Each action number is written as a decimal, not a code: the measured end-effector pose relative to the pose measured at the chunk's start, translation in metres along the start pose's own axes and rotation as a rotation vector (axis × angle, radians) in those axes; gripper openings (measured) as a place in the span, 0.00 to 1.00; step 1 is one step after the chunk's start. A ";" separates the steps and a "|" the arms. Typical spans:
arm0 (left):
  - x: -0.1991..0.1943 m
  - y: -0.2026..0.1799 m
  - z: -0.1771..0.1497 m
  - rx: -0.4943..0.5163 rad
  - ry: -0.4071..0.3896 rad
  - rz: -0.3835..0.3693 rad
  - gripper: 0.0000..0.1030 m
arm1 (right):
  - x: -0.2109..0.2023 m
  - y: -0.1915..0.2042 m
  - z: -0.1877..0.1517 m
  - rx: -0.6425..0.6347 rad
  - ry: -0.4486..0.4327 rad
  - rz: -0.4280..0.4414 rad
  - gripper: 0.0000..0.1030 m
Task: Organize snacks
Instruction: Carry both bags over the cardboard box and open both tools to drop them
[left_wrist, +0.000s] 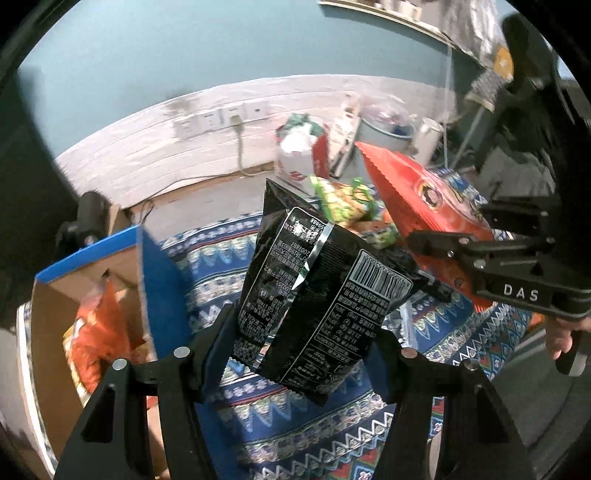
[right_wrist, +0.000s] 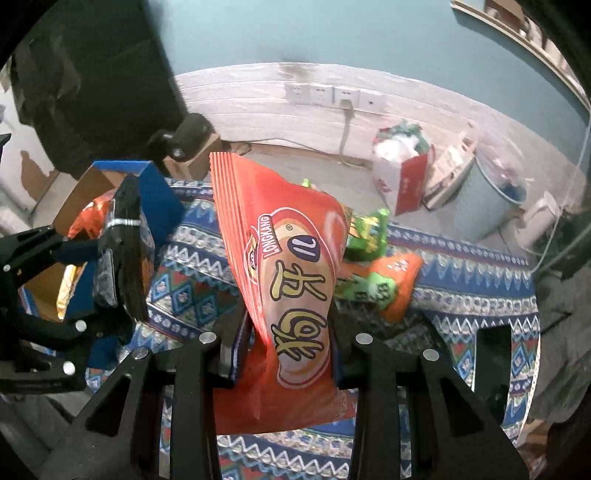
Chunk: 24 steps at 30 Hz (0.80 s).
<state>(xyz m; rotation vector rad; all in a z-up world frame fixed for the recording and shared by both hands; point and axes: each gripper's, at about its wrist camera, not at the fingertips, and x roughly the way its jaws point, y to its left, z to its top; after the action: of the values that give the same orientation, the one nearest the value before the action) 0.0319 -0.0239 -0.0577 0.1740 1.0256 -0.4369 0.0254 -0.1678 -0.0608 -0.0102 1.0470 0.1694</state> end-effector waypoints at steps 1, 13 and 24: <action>-0.002 0.005 -0.001 -0.011 -0.004 0.005 0.63 | 0.001 0.004 0.002 -0.006 0.000 0.004 0.32; -0.031 0.058 -0.015 -0.120 -0.048 0.060 0.63 | 0.017 0.059 0.023 -0.096 0.009 0.051 0.32; -0.055 0.114 -0.032 -0.225 -0.069 0.133 0.63 | 0.025 0.118 0.043 -0.173 -0.001 0.106 0.32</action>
<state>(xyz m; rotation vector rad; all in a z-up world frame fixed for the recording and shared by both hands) 0.0312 0.1046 -0.0342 0.0250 0.9810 -0.2035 0.0579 -0.0446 -0.0526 -0.1111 1.0298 0.3555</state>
